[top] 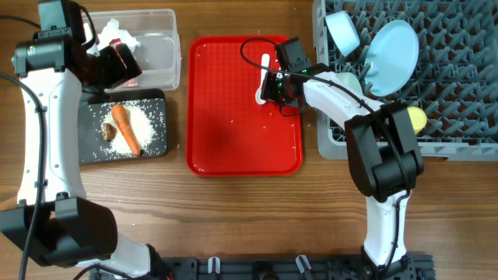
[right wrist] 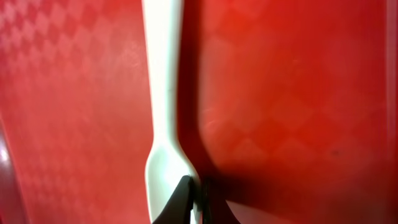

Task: Sort waste into correct bins and load items into the dishwasher rack
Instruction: 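Grasp the white spoon on the red tray with right gripper, then insert the white spoon into the grey rack with right gripper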

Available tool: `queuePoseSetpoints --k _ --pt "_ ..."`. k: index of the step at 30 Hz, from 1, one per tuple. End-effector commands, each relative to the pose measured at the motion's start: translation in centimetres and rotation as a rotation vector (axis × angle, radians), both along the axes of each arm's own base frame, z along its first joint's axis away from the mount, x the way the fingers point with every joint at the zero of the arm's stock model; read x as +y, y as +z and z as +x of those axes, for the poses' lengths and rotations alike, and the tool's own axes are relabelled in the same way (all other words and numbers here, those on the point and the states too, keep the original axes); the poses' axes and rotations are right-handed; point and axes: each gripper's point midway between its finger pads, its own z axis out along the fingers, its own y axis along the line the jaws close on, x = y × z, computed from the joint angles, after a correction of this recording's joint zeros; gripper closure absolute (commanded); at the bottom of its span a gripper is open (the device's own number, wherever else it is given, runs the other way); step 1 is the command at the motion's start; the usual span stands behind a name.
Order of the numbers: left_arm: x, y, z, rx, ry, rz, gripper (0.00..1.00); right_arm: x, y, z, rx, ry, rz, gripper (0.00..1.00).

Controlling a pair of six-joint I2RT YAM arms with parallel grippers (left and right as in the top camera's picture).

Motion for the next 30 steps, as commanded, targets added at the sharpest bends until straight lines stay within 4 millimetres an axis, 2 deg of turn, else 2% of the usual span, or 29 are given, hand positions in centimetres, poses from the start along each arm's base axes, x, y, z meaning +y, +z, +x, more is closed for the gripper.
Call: queuePoseSetpoints --k 1,3,7,8,14,16,19,21,24,27,30 --pt "0.0 0.2 -0.1 -0.005 0.008 -0.003 0.0 0.6 -2.5 -1.6 0.066 0.064 0.016 0.96" --pt "0.0 0.2 -0.1 -0.005 0.008 -0.003 0.0 0.9 -1.9 -1.6 0.054 0.081 0.026 0.96" --pt "0.0 0.2 -0.1 -0.005 0.008 -0.004 0.0 0.5 1.1 -1.1 -0.014 0.104 0.003 0.96" --pt "0.0 0.2 -0.1 -0.005 0.008 -0.004 0.0 0.0 2.8 -0.9 -0.052 0.103 -0.023 0.96" --pt "0.0 0.2 -0.1 -0.005 0.008 -0.004 0.0 -3.0 10.0 -1.1 -0.199 0.104 -0.162 0.96" --pt "0.0 0.2 -0.1 -0.005 0.008 -0.004 0.0 -4.1 11.9 -1.6 -0.23 0.111 -0.21 0.96" --pt "0.0 0.2 -0.1 -0.005 0.008 -0.004 0.0 -5.4 13.1 -2.6 -0.232 0.119 -0.271 0.96" --pt "0.0 0.2 -0.1 -0.005 0.008 -0.003 0.0 -7.0 13.6 -3.3 -0.219 0.094 -0.335 0.96" --pt "0.0 0.2 -0.1 -0.005 0.008 -0.004 0.0 -10.5 15.6 -5.0 -0.199 0.038 -0.429 0.96" --pt "0.0 0.2 -0.1 -0.005 0.008 -0.004 0.0 -14.6 18.5 -7.5 -0.177 -0.031 -0.484 0.96" --pt "0.0 0.2 -0.1 -0.005 0.008 -0.003 0.0 -17.1 20.6 -9.8 -0.16 -0.076 -0.492 0.96"
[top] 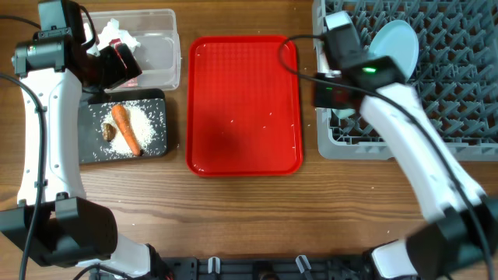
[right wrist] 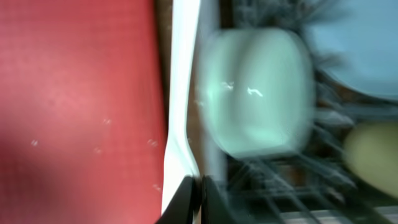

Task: Sort waste into correct bins and load items into the dishwasher rack
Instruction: 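Insert the white spoon into the grey rack with right gripper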

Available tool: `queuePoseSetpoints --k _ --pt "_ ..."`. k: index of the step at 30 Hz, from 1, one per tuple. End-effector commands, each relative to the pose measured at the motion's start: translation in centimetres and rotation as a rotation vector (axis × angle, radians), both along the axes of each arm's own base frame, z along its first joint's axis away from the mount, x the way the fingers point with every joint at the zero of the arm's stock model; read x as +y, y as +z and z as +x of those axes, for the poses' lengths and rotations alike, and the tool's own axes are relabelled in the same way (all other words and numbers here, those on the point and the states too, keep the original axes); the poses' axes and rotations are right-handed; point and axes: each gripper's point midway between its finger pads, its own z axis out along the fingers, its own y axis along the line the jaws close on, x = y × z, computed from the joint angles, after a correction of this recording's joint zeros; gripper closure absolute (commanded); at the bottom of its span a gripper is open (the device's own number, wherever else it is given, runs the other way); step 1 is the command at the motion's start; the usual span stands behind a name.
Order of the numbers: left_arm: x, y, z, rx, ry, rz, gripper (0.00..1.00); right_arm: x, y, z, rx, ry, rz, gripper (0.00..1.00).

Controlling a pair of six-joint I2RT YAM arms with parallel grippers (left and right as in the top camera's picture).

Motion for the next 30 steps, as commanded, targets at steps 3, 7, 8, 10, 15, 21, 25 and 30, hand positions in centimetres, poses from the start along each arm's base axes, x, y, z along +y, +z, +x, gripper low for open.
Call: queuePoseSetpoints --k 3,7,8,10,15,21,25,30 --pt "0.0 0.2 -0.1 -0.005 0.008 -0.004 0.0 -5.0 4.4 -3.1 -0.056 -0.096 -0.085 0.96" --pt "0.0 0.2 -0.1 -0.005 0.008 -0.004 0.0 -7.4 3.2 -5.0 0.022 -0.144 -0.176 0.96" --pt "0.0 0.2 -0.1 -0.005 0.008 -0.004 0.0 -8.1 2.8 -5.3 0.036 -0.17 -0.193 0.95" --pt "0.0 0.2 -0.1 -0.005 0.007 -0.004 0.0 -9.3 2.1 -5.9 0.06 -0.226 -0.215 0.96" --pt "0.0 0.2 -0.1 -0.005 0.007 -0.004 0.0 -10.6 0.3 -5.9 0.084 -0.241 -0.223 0.96" --pt "0.0 0.2 -0.1 -0.005 0.007 -0.004 0.0 -9.7 -1.0 -3.9 0.041 -0.091 -0.232 0.96" --pt "0.0 0.2 -0.1 -0.005 0.007 -0.004 0.0 -9.4 -1.6 -4.9 0.093 -0.084 -0.21 0.96" --pt "0.0 0.2 -0.1 -0.005 0.007 -0.004 0.0 -8.2 -2.5 -7.2 0.173 -0.258 -0.073 0.96"
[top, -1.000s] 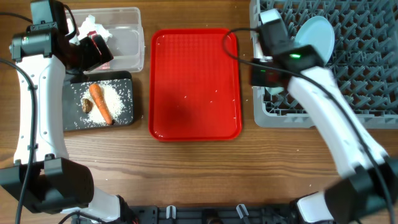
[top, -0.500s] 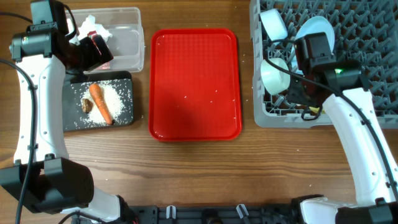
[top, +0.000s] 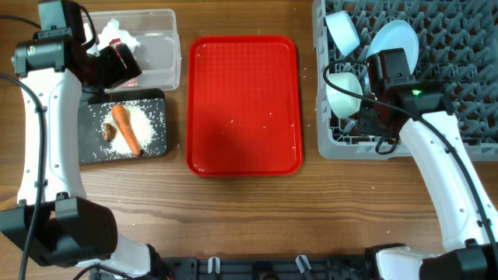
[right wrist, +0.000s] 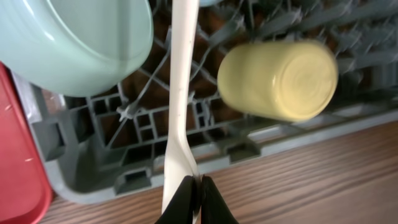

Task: Sort waste into correct bins and load items into the dishwasher rack
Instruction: 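Insert the white spoon into the grey rack with right gripper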

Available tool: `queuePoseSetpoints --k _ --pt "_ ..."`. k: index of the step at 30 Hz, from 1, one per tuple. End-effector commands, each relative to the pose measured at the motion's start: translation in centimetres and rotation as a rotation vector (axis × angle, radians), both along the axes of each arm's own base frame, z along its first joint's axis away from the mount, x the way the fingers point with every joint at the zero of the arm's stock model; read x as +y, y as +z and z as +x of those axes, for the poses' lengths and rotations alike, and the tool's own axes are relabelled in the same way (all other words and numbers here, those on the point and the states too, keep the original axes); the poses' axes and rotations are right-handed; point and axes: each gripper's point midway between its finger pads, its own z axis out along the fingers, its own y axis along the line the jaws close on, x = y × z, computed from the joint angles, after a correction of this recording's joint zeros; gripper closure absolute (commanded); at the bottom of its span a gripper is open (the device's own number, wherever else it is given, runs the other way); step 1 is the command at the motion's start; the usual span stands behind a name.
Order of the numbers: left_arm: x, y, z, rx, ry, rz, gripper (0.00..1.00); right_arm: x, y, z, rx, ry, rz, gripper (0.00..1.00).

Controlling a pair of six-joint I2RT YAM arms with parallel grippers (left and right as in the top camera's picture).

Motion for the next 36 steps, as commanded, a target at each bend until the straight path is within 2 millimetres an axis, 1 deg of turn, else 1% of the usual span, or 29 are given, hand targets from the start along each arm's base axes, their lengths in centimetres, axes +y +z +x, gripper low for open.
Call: queuePoseSetpoints --k 1,6,9,13,16,19,23,27,28,29,30,31,32,36 --pt "0.0 0.2 -0.1 -0.006 0.008 -0.004 0.0 1.4 -0.9 -0.9 0.014 -0.179 0.131 0.96" --pt "0.0 0.2 -0.1 -0.006 0.008 -0.003 0.0 1.3 -1.2 -0.7 -0.04 -0.38 0.174 0.96" --pt "0.0 0.2 -0.1 -0.006 0.008 -0.003 0.0 0.6 -2.2 -1.2 -0.051 -0.48 0.151 0.96" --pt "0.0 0.2 -0.1 -0.006 0.008 -0.003 0.0 0.6 -3.4 -1.5 -0.068 -0.583 0.17 0.96" --pt "0.0 0.2 -0.1 -0.006 0.008 -0.004 0.0 0.4 -4.2 -2.1 -0.096 -0.766 0.192 0.96" --pt "0.0 0.2 -0.1 -0.006 0.008 -0.003 0.0 0.4 -4.3 -2.2 -0.133 -0.915 0.221 0.96" --pt "0.0 0.2 -0.1 -0.006 0.008 -0.004 0.0 0.7 -4.3 -2.1 -0.154 -1.02 0.258 0.96" --pt "0.0 0.2 -0.1 -0.006 0.008 -0.004 0.0 1.0 -4.2 -1.1 -0.186 -1.023 0.291 0.95" --pt "0.0 0.2 -0.1 -0.006 0.008 -0.003 0.0 1.1 -4.2 -0.9 -0.195 -1.018 0.301 0.87" --pt "0.0 0.2 -0.1 -0.006 0.008 -0.004 0.0 1.4 -4.2 -0.5 -0.197 -1.008 0.32 0.75" --pt "0.0 0.2 -0.1 -0.006 0.008 -0.003 0.0 1.6 -4.2 -0.3 -0.197 -1.006 0.337 0.59" --pt "0.0 0.2 -0.1 -0.006 0.008 -0.004 0.0 1.8 -4.2 -0.2 -0.192 -1.005 0.349 0.5" --pt "0.0 0.2 -0.1 -0.006 0.008 -0.003 0.0 1.9 -4.2 -0.2 -0.192 -0.998 0.35 0.47" --pt "0.0 0.2 -0.1 -0.006 0.008 -0.003 0.0 2.0 -3.9 0.6 -0.199 -0.891 0.349 0.42"
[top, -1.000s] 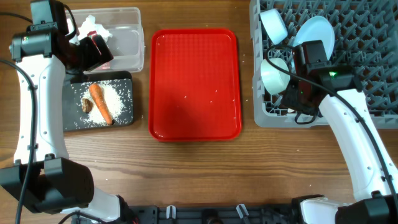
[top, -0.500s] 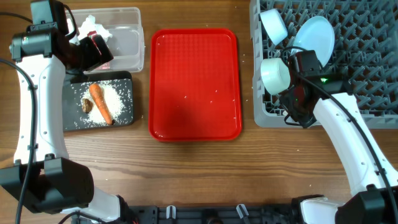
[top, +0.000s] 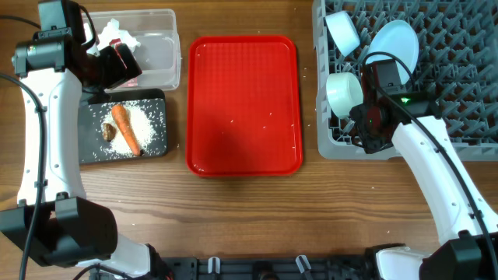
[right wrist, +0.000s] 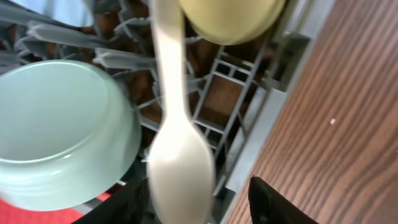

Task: Sort waste into correct bins and load items into the dishwasher rack
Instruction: 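Insert the white spoon into the grey rack with right gripper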

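My right gripper [right wrist: 199, 208] is open over the front left corner of the grey dishwasher rack [top: 459, 78], and shows from overhead as my right gripper [top: 366, 124]. A white plastic spoon [right wrist: 180, 155], blurred, lies loose between the spread fingers above the rack's grid, with its bowl end nearest the camera. A mint bowl [right wrist: 56, 130] sits to its left and a yellow cup [right wrist: 230, 18] beyond it. The spoon is hidden under the wrist in the overhead view. My left gripper [top: 118, 64] hangs at the clear bin [top: 156, 50]; its jaws do not show.
The red tray [top: 243, 105] lies bare between the bins and the rack. A black bin [top: 152, 136] holds a carrot [top: 124, 128], rice and a brown scrap. Crumpled paper [top: 113, 33] sits in the clear bin. A white bowl [top: 342, 31] and pale plate [top: 393, 43] stand in the rack.
My right gripper was shut on the spoon's handle over the rack's front edge. Now its jaws stand open, the wrist has turned, and the spoon is loose over the rack. The left arm is unmoved.
First my right gripper was shut on the spoon's handle on the red tray. Then it held the spoon at the rack's left edge beside the mint bowl. After that it was over the rack's front corner, and now the spoon is released there.
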Available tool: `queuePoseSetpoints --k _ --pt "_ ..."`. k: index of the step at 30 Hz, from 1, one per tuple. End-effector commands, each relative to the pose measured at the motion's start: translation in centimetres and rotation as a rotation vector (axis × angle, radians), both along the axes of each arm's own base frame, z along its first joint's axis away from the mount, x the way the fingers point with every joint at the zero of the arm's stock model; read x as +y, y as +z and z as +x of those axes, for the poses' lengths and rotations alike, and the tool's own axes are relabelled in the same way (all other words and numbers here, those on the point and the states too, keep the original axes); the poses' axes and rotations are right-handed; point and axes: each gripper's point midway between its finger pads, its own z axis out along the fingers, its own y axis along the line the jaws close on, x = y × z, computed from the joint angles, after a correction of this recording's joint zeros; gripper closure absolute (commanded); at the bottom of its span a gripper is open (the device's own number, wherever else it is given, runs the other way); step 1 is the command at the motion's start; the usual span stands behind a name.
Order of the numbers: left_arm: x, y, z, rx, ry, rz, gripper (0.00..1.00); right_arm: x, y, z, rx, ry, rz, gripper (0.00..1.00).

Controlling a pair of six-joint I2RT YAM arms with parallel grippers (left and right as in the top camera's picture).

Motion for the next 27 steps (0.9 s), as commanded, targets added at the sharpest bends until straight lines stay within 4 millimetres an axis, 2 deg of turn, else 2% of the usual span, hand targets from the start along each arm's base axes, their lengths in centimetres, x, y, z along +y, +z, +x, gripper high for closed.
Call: queuePoseSetpoints --k 1,3,7,10,11,13,14,17,18,21,23,25,27 --pt "0.0 0.2 -0.1 -0.005 0.008 -0.004 0.0 0.4 -0.1 0.5 0.0 0.102 -0.008 0.41" --pt "0.0 0.2 -0.1 -0.005 0.007 -0.004 0.0 0.6 1.2 1.3 -0.044 0.182 -0.028 0.4" --pt "0.0 0.2 -0.1 -0.005 0.007 -0.004 0.0 1.4 5.7 3.7 -0.205 0.425 -0.091 0.36" --pt "0.0 0.2 -0.1 -0.005 0.007 -0.004 0.0 4.2 8.3 3.9 -0.32 0.695 -0.056 0.35" --pt "0.0 0.2 -0.1 -0.005 0.008 -0.004 0.0 7.0 10.1 3.3 -0.408 0.957 -0.023 0.33" --pt "0.0 0.2 -0.1 -0.005 0.007 -0.004 0.0 9.5 11.9 1.8 -0.504 1.177 0.012 0.25" --pt "0.0 0.2 -0.1 -0.005 0.008 -0.004 0.0 10.3 12.8 1.0 -0.547 1.256 0.02 0.2" --pt "0.0 0.2 -0.1 -0.005 0.007 -0.004 0.0 11.9 14.8 -1.6 -0.636 1.442 0.0 0.15" --pt "0.0 0.2 -0.1 -0.005 0.007 -0.004 0.0 12.0 15.1 -2.1 -0.641 1.45 -0.003 0.0" --pt "0.0 0.2 -0.1 -0.005 0.007 -0.004 0.0 11.8 15.4 -3.7 -0.613 1.339 0.085 0.0" --pt "0.0 0.2 -0.1 -0.005 0.007 -0.004 0.0 11.7 15.4 -3.8 -0.592 1.232 0.162 0.0" --pt "0.0 0.2 -0.1 -0.005 0.008 -0.004 0.0 11.0 15.0 -3.4 -0.566 1.2 0.123 0.0" --pt "0.0 0.2 -0.1 -0.005 0.007 -0.004 0.0 9.7 14.2 -2.8 -0.526 1.229 0.009 0.0"
